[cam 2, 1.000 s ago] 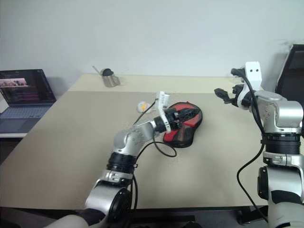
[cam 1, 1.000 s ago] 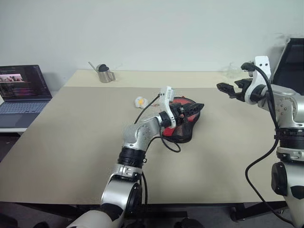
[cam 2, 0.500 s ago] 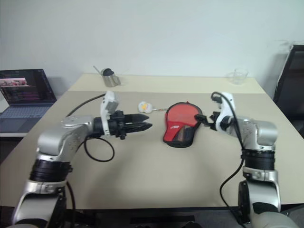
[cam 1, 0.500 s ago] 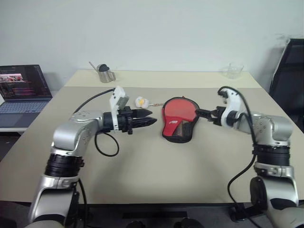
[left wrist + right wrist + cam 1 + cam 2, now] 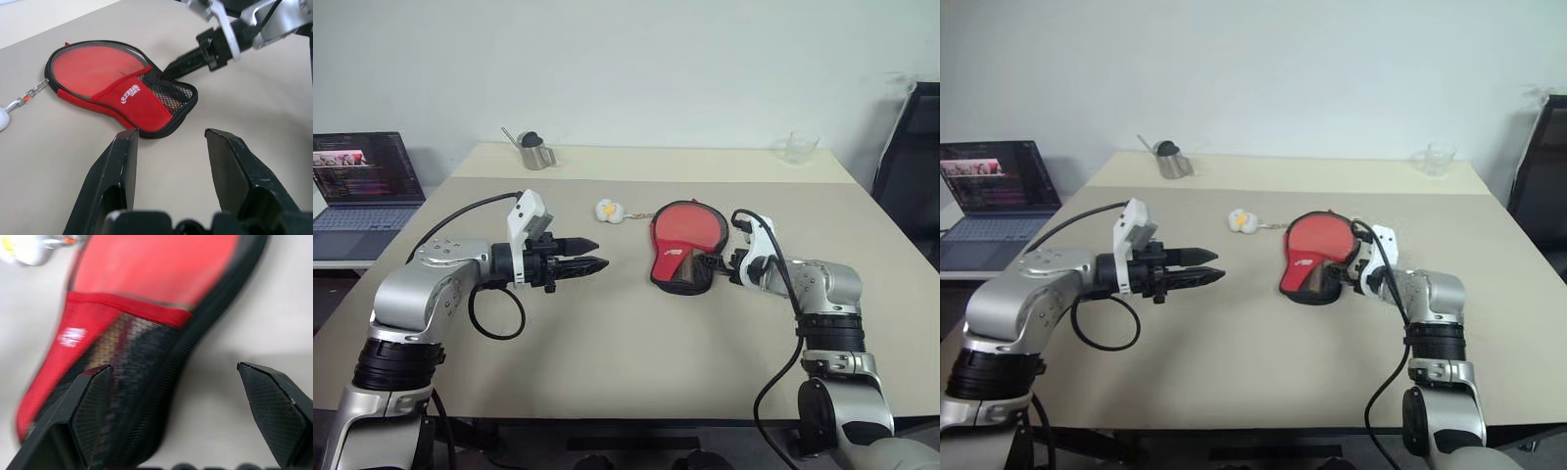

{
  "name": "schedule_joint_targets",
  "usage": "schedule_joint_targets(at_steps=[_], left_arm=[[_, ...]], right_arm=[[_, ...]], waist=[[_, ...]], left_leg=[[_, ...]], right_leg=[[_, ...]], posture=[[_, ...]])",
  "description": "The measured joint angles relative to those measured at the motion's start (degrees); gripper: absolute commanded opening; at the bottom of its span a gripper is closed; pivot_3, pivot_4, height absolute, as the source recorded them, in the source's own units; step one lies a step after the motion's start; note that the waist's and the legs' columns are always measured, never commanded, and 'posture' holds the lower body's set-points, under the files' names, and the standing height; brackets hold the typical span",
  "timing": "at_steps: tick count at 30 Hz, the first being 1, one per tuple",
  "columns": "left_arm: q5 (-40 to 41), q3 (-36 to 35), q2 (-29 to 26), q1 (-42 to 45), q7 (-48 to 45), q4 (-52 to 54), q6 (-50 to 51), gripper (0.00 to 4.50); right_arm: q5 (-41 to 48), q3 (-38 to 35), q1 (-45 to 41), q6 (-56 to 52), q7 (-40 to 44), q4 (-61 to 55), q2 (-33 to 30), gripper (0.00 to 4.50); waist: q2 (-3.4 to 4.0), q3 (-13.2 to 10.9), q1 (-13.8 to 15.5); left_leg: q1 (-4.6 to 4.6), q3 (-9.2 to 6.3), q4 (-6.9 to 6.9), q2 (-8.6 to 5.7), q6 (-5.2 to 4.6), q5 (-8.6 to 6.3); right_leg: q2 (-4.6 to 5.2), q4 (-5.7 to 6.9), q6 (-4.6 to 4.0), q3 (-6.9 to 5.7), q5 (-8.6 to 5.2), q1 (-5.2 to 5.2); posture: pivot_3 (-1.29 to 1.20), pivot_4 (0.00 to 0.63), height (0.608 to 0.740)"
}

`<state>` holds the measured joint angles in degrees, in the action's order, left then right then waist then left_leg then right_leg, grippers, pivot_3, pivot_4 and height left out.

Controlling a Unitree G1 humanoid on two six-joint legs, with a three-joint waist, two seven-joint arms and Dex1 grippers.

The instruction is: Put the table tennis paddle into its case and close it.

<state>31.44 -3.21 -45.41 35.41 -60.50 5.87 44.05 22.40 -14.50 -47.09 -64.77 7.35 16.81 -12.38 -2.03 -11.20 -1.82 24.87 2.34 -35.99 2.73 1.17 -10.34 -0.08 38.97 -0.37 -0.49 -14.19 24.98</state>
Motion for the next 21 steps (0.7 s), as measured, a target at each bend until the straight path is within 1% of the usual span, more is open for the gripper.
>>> schedule_joint_targets(at_steps=[9, 13, 14, 21], left_arm=[[1.2, -1.3, -1.0, -1.7, 1.3, 3.0, 1.5, 2.33], [1.4, -1.5, -1.3, -2.4, 1.5, 3.3, 1.7, 2.33], [1.4, -1.5, -1.4, -2.5, 1.6, 3.3, 1.7, 2.35], [1.5, -1.5, -1.5, -2.8, 2.4, 3.4, 1.6, 2.35]], right_arm=[[-0.6, -0.6, -0.8, 3.2, -0.4, 3.8, 1.5, 4.5], [-0.8, -0.4, -0.8, 2.3, -0.1, 2.9, 2.6, 4.5], [-0.7, -0.3, -0.8, 1.7, 0.1, 2.4, 2.9, 4.31], [-0.3, 0.2, -0.7, -0.9, 0.7, 0.0, 5.0, 4.31]], waist=[[-0.11, 0.1, -0.1], [-0.11, 0.1, -0.2], [-0.11, 0.1, -0.3], [-0.11, 0.1, -0.5]], left_leg=[[-0.26, -0.09, -0.07, 0.01, -0.02, 0.01], [-0.29, -0.11, -0.05, 0.05, -0.02, 0.01], [-0.29, -0.13, -0.02, 0.06, -0.02, 0.01], [-0.28, -0.16, 0.03, 0.08, -0.01, 0.01]], right_leg=[[0.01, 0.03, -0.04, -0.04, 0.03, -0.33], [0.0, 0.01, -0.05, -0.04, 0.03, -0.37], [0.0, 0.01, -0.06, -0.04, 0.02, -0.36], [-0.04, 0.0, -0.12, -0.07, -0.02, -0.33]], posture=[[0.0, 0.15, 0.74], [0.0, 0.15, 0.74], [0.0, 0.15, 0.74], [0.0, 0.15, 0.74]])
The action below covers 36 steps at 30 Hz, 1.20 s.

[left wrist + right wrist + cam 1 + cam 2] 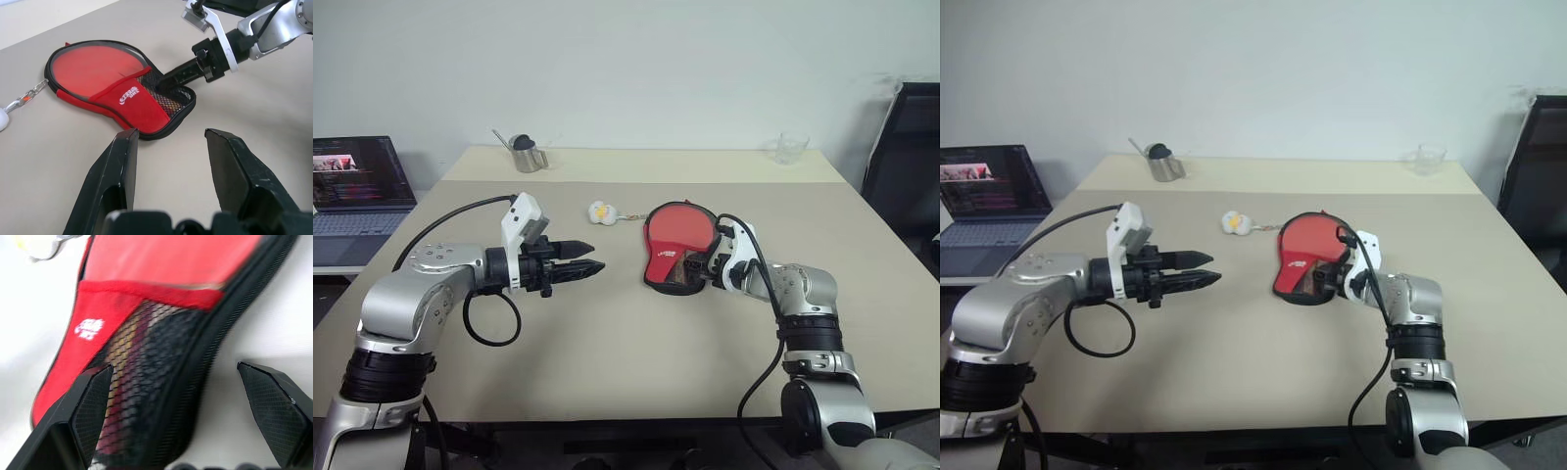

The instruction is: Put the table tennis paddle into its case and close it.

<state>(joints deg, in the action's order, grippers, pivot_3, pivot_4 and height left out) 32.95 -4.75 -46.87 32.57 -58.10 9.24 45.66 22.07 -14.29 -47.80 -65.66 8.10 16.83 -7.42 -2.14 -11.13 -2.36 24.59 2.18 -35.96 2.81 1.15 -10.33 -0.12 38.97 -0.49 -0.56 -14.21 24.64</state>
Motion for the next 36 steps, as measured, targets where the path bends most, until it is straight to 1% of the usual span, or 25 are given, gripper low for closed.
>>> schedule_joint_targets(at_steps=[12, 17, 25, 36], left_arm=[[0.0, 0.0, 0.1, -0.3, 0.2, 0.0, -0.3, 2.35], [-0.1, 0.0, 0.3, -0.2, 0.2, 0.0, -1.2, 2.35], [-0.4, 0.4, 0.6, 0.2, 0.2, -0.2, -1.4, 2.35], [-0.4, 0.6, 1.2, 0.6, 0.1, -0.2, -2.2, 2.35]], right_arm=[[0.0, 0.3, 0.0, -0.9, 0.7, -0.7, 0.5, 4.31], [0.2, -0.8, -0.1, -0.8, 0.6, -0.2, 0.5, 4.31], [0.6, -2.5, -0.1, 0.9, -0.3, 0.9, -1.2, 4.31], [0.7, -2.4, -0.1, 1.1, -0.4, 0.9, -2.0, 4.31]], waist=[[0.0, 0.0, 0.0], [0.0, 0.0, 0.1], [0.0, 0.0, 0.4], [0.01, 0.0, 0.5]], left_leg=[[0.02, 0.0, -0.01, -0.03, 0.0, 0.0], [0.02, 0.0, -0.01, -0.03, 0.0, 0.0], [0.09, 0.0, -0.01, -0.05, 0.0, 0.0], [0.1, -0.01, 0.0, -0.05, 0.0, 0.0]], right_leg=[[0.04, -0.01, 0.0, -0.01, 0.0, 0.0], [0.05, -0.01, 0.0, -0.01, 0.0, 0.0], [0.06, -0.06, 0.01, -0.03, 0.0, 0.02], [0.06, -0.06, 0.01, -0.03, 0.0, 0.04]], posture=[[0.0, 0.15, 0.74], [0.0, 0.15, 0.74], [0.0, 0.15, 0.74], [0.0, 0.15, 0.74]])
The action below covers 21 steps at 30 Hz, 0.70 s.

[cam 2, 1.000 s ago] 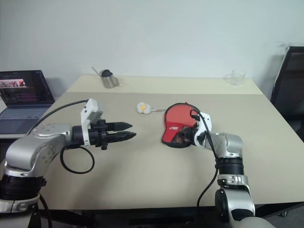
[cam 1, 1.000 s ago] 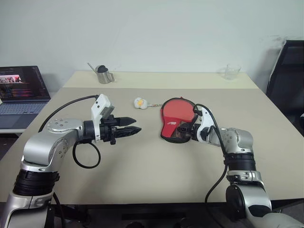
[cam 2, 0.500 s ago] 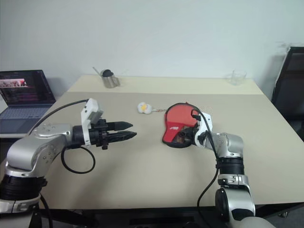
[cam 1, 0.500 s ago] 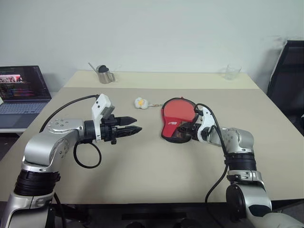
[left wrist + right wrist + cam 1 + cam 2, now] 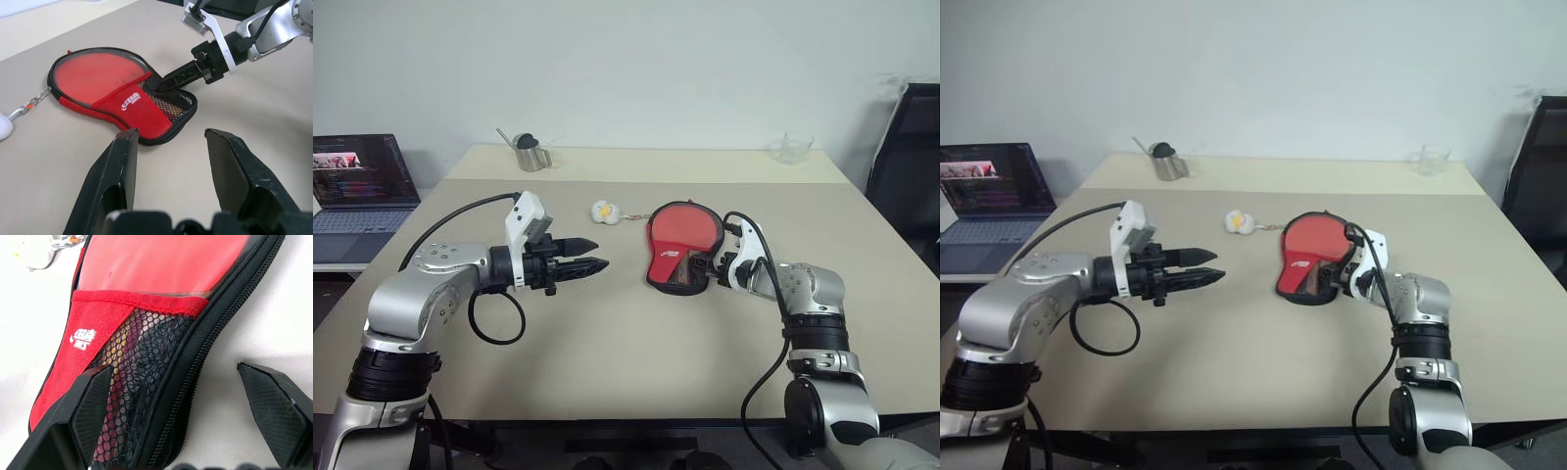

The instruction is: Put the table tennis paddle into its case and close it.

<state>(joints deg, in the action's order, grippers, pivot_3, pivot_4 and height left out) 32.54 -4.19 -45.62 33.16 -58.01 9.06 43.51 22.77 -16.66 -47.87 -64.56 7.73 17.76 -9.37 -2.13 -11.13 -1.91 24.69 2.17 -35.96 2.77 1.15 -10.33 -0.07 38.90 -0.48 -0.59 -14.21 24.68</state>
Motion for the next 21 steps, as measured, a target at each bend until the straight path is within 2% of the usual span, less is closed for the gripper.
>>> schedule_joint_targets(at_steps=[4, 21], left_arm=[[0.1, 0.0, 0.6, 0.0, 0.0, 0.0, 0.0, 2.35], [0.3, 0.1, 2.1, -0.5, 0.0, 0.8, 0.0, 2.36]], right_arm=[[0.0, 0.0, 0.0, -0.6, 1.1, -0.4, -2.5, 4.31], [1.0, 0.9, 1.9, -2.7, 1.7, -4.5, -2.7, 4.39]], waist=[[0.0, 0.0, 0.1], [0.0, 0.0, 0.0]], left_leg=[[0.02, 0.01, 0.0, 0.0, 0.0, 0.0], [0.02, -0.01, 0.0, -0.01, 0.0, 0.0]], right_leg=[[0.0, -0.02, 0.0, 0.0, 0.0, 0.0], [-0.01, -0.02, 0.0, -0.01, 0.0, 0.02]], posture=[[0.0, 0.15, 0.74], [0.0, 0.15, 0.74]])
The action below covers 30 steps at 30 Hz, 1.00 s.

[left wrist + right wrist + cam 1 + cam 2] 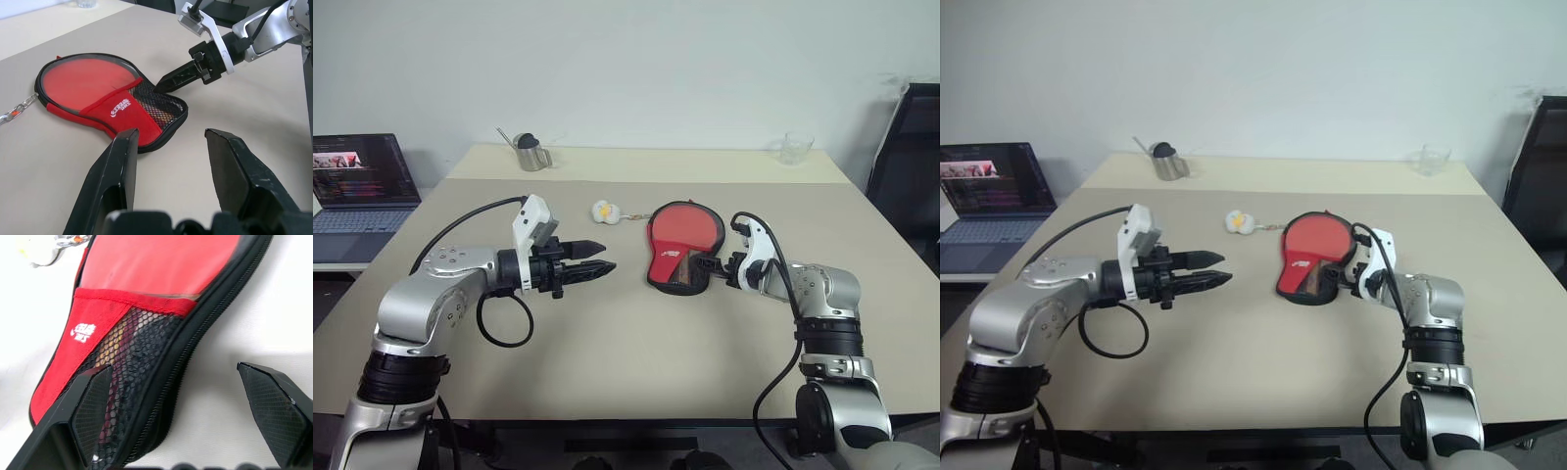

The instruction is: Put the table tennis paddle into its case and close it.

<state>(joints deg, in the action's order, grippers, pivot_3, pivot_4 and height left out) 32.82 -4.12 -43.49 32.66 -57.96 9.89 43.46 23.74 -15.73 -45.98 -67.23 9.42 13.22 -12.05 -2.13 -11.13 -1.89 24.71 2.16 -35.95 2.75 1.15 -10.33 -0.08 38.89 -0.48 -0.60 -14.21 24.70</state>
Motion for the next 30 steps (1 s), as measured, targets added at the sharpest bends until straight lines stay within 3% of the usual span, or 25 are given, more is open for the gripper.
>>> schedule_joint_targets(at_steps=[30], left_arm=[[0.1, 1.5, 0.5, 1.5, -0.2, -1.4, 0.2, 2.36]], right_arm=[[0.4, -1.1, -0.1, -0.5, -1.2, 0.0, 1.7, 4.23]], waist=[[0.0, 0.0, 0.0]], left_leg=[[0.01, -0.01, 0.0, 0.0, 0.0, 0.0]], right_leg=[[0.0, 0.0, 0.0, 0.0, 0.0, 0.0]], posture=[[0.0, 0.15, 0.74]])
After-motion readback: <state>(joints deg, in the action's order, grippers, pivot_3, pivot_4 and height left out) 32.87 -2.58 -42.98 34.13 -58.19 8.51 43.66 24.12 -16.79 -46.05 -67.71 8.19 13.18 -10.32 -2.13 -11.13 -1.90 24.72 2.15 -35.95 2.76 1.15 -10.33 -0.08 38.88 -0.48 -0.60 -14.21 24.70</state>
